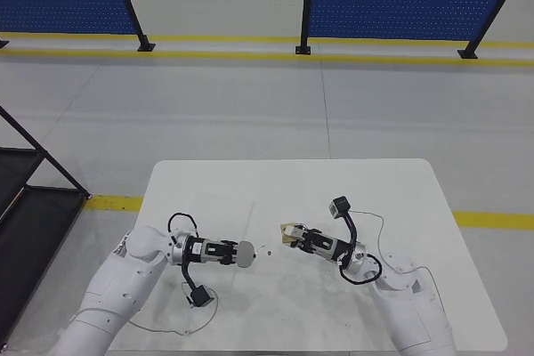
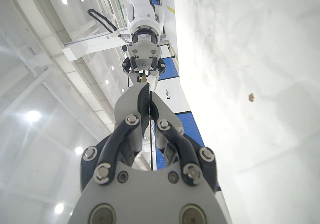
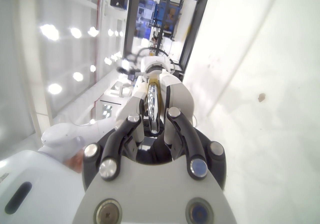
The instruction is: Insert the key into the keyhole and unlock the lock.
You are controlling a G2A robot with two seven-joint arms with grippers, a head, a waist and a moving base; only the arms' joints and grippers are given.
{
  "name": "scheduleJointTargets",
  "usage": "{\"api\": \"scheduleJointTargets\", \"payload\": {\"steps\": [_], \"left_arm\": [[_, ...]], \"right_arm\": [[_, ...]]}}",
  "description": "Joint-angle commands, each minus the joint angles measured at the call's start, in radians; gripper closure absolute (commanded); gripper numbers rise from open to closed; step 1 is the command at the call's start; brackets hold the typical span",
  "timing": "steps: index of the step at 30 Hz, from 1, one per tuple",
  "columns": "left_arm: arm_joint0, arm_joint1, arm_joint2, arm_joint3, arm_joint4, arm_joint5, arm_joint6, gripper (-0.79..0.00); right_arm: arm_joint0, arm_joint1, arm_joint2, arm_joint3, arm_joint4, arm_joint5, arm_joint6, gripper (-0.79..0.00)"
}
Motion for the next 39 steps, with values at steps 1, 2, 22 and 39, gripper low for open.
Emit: {"api": "scheduleJointTargets", "payload": {"steps": [1, 2, 22, 39], "left_arm": [[-0.003, 0.005, 0.003, -0.015, -0.009, -0.011, 0.013, 0.0], [-0.004, 0.009, 0.004, -0.025, -0.002, -0.013, 0.016, 0.0], [-0.008, 0.074, 0.078, -0.103, -0.064, -0.003, 0.006, 0.0], [-0.037, 0.115, 0.154, -0.106, -0.103, 0.056, -0.054, 0.0]], "right_arm": [[0.012, 0.006, 0.002, -0.008, -0.019, 0.032, 0.028, 0.0], [0.018, 0.009, 0.003, -0.012, -0.021, 0.043, 0.041, 0.0], [0.124, 0.04, -0.04, 0.022, 0.042, 0.098, 0.268, 0.0], [0.11, 0.054, -0.092, 0.001, 0.064, 0.065, 0.228, 0.0]]}}
